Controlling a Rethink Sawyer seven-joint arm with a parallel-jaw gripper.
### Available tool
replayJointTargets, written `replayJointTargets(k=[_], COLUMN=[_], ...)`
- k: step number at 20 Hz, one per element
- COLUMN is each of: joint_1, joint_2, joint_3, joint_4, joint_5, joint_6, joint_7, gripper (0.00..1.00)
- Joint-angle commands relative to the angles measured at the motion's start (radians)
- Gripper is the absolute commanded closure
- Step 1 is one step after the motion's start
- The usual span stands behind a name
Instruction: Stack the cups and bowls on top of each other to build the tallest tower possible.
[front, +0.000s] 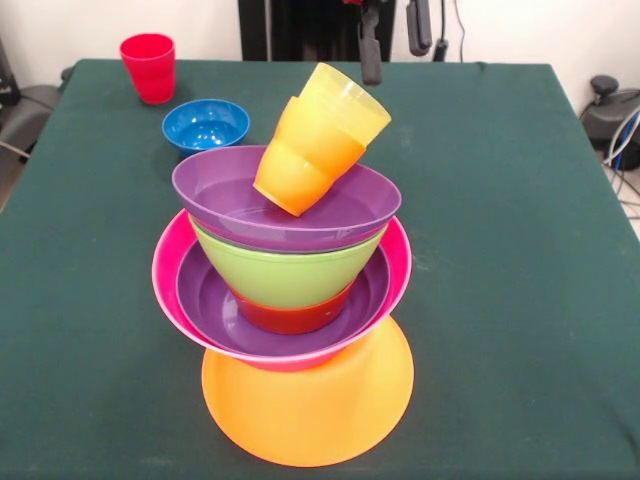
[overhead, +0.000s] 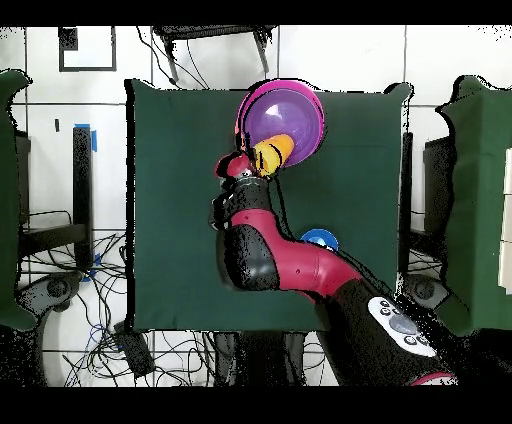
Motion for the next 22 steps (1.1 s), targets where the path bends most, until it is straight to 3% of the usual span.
replayJointTargets(k=[1,8,22], joint_1=[0.013,-0.005,-0.034], joint_2=[0.070,0.080,0.023], joint_3=[-0.036,-0.027,-0.009], joint_4=[0.038,0.042,0.083], joint_5=[-0.021,-0.041,-0.042], joint_6=[-0.005,0.000,0.032], joint_7=[0.194,0.184,0.181], gripper=[0.00,0.00,0.00])
